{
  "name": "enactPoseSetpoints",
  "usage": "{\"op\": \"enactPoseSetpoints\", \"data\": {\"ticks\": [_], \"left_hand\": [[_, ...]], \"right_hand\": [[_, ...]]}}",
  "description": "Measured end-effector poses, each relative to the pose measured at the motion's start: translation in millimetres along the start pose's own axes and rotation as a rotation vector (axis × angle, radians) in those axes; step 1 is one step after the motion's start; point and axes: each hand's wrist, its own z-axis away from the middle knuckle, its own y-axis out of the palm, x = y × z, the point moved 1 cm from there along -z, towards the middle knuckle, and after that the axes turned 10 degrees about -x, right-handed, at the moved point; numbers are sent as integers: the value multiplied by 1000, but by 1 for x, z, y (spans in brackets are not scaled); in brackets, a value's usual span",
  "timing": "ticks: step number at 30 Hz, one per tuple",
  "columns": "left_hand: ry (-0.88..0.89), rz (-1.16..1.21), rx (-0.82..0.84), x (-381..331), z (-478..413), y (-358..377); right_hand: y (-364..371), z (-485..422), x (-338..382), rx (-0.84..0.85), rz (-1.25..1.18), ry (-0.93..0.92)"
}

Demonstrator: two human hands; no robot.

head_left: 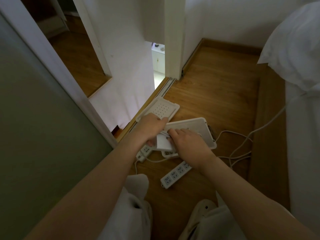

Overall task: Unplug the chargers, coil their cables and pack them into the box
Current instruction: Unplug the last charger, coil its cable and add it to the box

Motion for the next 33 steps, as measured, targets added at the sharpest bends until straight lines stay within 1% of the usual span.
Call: {"op": "enactPoseSetpoints", "data": {"ticks": [2,3,5,8,9,10,11,12,15,17,18,19,20,22,26,27,29,31,33], "left_hand": [[36,33,-37,-3,-1,-4],[40,62,-29,-4,0,-6],[44,127,69,-4,0,-10],[103,142,264,0,3,-14],[125,142,289,1,4,-14],[157,124,274,1,5,-13],[200,90,216,-1,6,-11],[247,51,119,-5,8,-9],[403,-53,-240,-16,11,-7],[510,-193,-421,-22,11,-11],[552,-249,-471,-24,11,-13],[565,-279,-480,-25,12,-14],[545,-276,-449,-25,12,-13],[455,-149,-339,-21,13,-10],[271,430,-212,-17,16,-5],[244,521,-177,-19,18,-3],[201,578,-104,-23,23,6],[146,603,-63,-25,26,15],[87,684,-41,-26,26,23]], "right_hand": [[-3,-1,1,-9,-24,27],[-4,-2,1,-10,-32,44],[-7,-3,-3,-9,-33,73],[-12,-2,-10,30,-47,122],[-13,-1,-11,47,-53,131],[-13,0,-11,57,-55,135],[-13,0,-11,56,-59,136],[-13,0,-11,46,-70,142],[-17,-2,-9,-25,-126,164],[-19,-2,-7,-84,-171,177],[-19,-2,-5,-98,-197,193],[-19,-1,-5,-104,-229,216],[-17,0,-7,-98,-267,245],[-15,2,-12,-84,-369,332],[-16,-2,-21,-148,-496,539],[-16,-2,-22,-182,-520,588],[-16,-4,-24,-230,-577,677],[-15,-4,-26,-230,-609,753],[-13,-4,-27,-222,-619,824]]}}
